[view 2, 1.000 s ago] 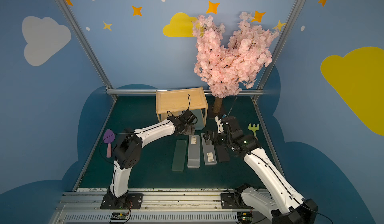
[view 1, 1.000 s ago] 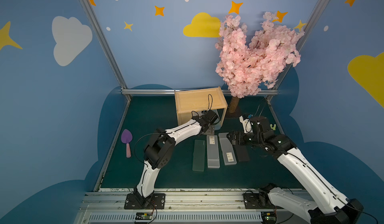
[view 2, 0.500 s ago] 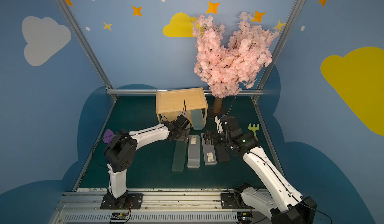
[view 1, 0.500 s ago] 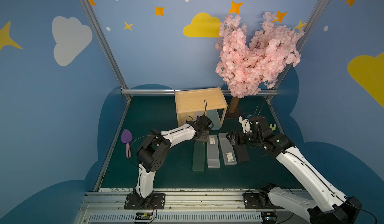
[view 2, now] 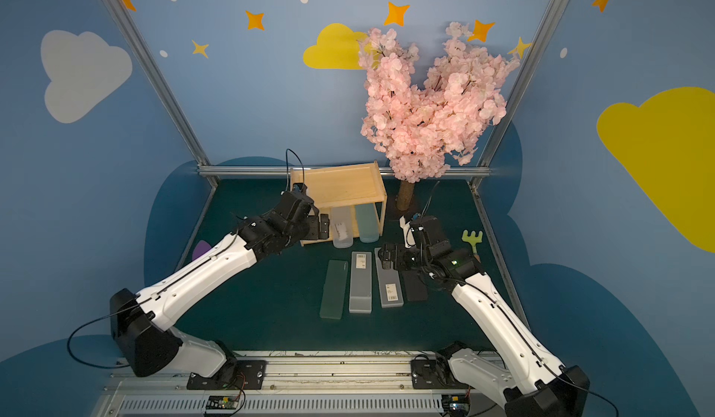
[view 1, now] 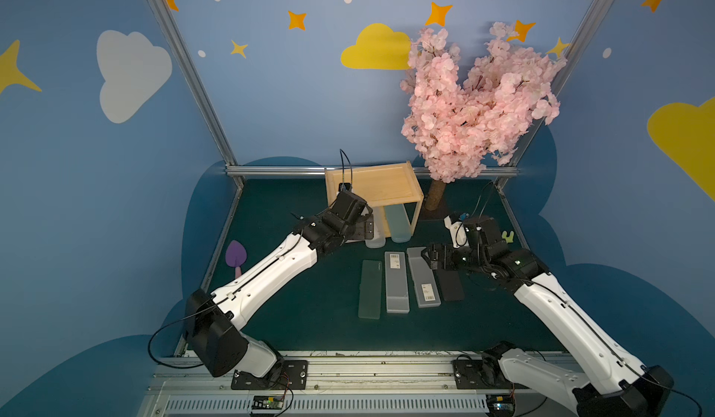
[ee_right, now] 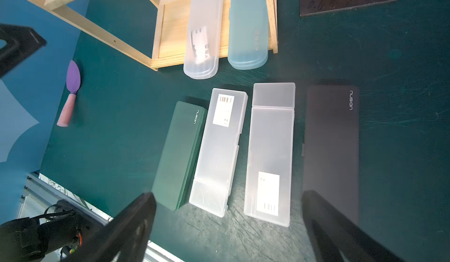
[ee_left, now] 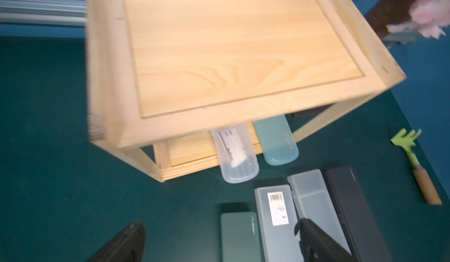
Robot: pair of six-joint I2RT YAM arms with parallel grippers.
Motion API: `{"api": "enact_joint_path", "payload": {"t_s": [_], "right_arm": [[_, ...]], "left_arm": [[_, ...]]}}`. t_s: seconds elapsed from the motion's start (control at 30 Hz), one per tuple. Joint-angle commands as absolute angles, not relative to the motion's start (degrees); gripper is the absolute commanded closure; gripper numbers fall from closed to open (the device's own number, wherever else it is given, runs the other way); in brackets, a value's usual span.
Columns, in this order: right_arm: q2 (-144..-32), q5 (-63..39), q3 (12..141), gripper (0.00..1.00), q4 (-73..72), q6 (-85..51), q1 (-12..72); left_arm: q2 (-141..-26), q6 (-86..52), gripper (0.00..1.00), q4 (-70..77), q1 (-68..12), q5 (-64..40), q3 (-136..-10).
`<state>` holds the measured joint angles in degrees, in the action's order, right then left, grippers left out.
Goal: Remove the pencil cases from the shelf
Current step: Adjust the shelf at the center of the board.
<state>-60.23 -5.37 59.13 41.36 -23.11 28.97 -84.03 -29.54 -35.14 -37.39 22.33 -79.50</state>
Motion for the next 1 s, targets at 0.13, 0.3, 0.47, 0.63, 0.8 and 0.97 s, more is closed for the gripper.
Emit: {"api": "enact_joint_path", "payload": {"t_s": [0.13, 0.3, 0.47, 0.63, 0.8, 0.97], "right_arm": [[-59.2, -5.6, 60.1, 0.02, 42.3, -23.1, 29.0], [-59.2, -5.4, 60.4, 0.02, 42.4, -23.1, 29.0], [-59.7, -5.4, 60.3, 0.02, 42.4, -23.1, 29.0], [-60.1, -5.4, 60.5, 0.02, 42.4, -23.0, 28.9], [-60.5, -5.4, 60.6, 0.02, 42.2, -23.0, 28.9], [-61.0, -5.6, 60.6, 0.02, 41.9, -23.2, 29.0]], "left_arm": [[-82.1, -28.7, 0.00, -35.2, -31.4, 23.9, -76.3], [-82.9, -28.4, 0.00, -35.8, -29.4, 25.5, -77.2], [-82.6, -28.1, 0.00, -34.4, -27.2, 25.2, -76.4], [-83.5, -27.4, 0.00, -35.2, -25.0, 25.0, -76.9], [-83.4, -26.8, 0.00, -34.9, -23.3, 24.3, -76.7], [-83.3, -26.4, 0.00, -34.4, -22.1, 23.8, -76.0]]}}
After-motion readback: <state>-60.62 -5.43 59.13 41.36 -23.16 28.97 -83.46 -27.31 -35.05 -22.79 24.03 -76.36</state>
